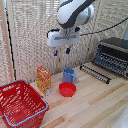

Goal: Please locate the crimson dish within your space. Move your hand towards it gently. Tenderly hold the bowl carefully using your fingers and raise it. With caution, shift it towards the basket. Kindly let loose of the dish to drop it in the basket.

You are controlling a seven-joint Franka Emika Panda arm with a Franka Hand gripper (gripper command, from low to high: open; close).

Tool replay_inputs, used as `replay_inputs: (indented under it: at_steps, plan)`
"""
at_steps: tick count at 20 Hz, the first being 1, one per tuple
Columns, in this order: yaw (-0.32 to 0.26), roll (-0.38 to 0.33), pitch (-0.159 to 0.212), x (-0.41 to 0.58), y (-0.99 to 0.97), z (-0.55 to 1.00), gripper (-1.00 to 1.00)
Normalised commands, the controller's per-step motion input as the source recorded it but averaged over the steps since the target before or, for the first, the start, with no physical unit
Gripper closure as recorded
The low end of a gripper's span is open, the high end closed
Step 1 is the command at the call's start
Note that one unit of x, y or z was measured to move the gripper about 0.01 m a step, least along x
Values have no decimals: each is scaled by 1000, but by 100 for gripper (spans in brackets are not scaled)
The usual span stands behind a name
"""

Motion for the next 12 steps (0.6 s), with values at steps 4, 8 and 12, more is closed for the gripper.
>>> replay_inputs:
  at_steps: [4,8,12]
  plan:
    - [-69,1,26,-416,-166,-179,-100]
    - [-84,0,3,-528,-120,-225,-100]
    - [-67,6,4,-484,-247,-249,-100]
